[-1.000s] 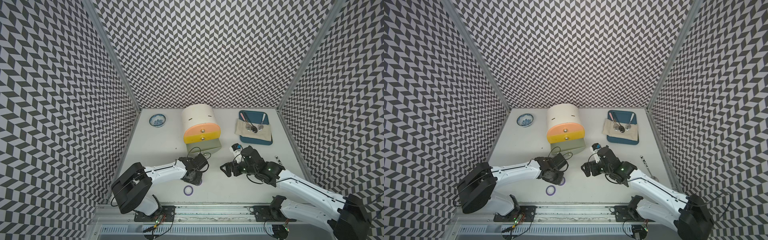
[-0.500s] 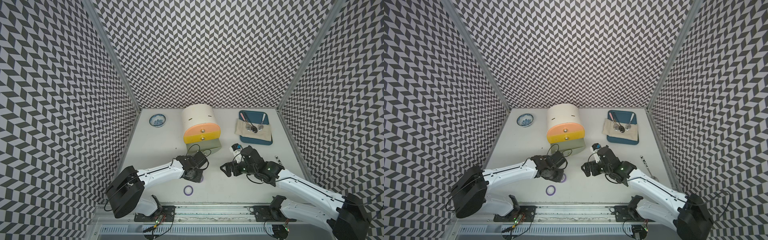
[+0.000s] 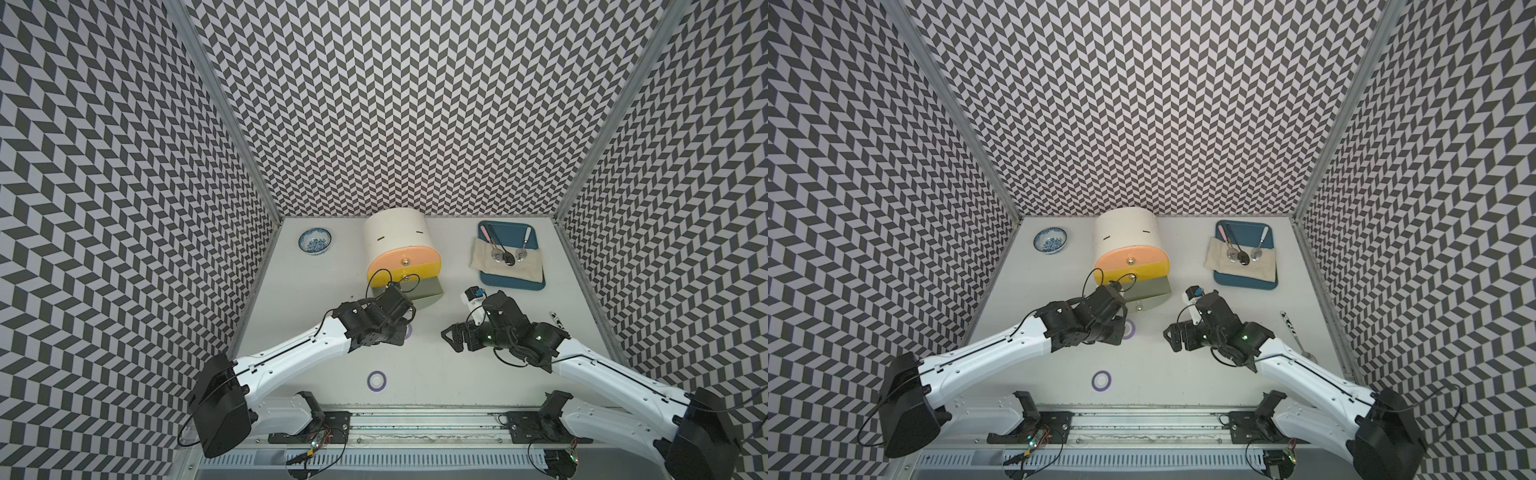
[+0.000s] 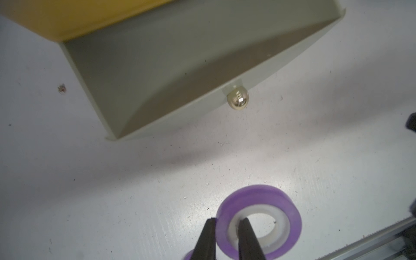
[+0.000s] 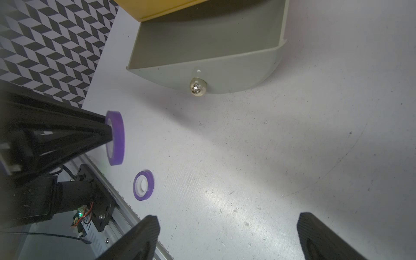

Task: Place the transparent tape into the drawer according to color
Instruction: Place the tape in the drawer.

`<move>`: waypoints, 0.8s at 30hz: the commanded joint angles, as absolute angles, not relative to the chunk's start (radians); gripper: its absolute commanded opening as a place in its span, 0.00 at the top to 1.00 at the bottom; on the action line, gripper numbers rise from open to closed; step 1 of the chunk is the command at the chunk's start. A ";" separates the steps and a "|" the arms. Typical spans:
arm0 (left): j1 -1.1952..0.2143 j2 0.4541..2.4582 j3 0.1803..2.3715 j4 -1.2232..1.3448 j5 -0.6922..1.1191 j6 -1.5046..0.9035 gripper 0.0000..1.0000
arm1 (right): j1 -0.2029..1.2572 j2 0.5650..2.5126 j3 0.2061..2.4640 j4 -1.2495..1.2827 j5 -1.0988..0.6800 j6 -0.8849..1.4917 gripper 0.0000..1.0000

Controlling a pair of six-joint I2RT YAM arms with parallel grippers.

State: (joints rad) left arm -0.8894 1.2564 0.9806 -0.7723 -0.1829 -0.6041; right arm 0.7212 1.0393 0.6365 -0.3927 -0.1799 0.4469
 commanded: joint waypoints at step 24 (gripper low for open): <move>-0.821 1.199 0.817 -0.362 -0.582 -0.608 1.00 | 0.711 1.006 0.635 -0.351 -0.171 0.476 0.00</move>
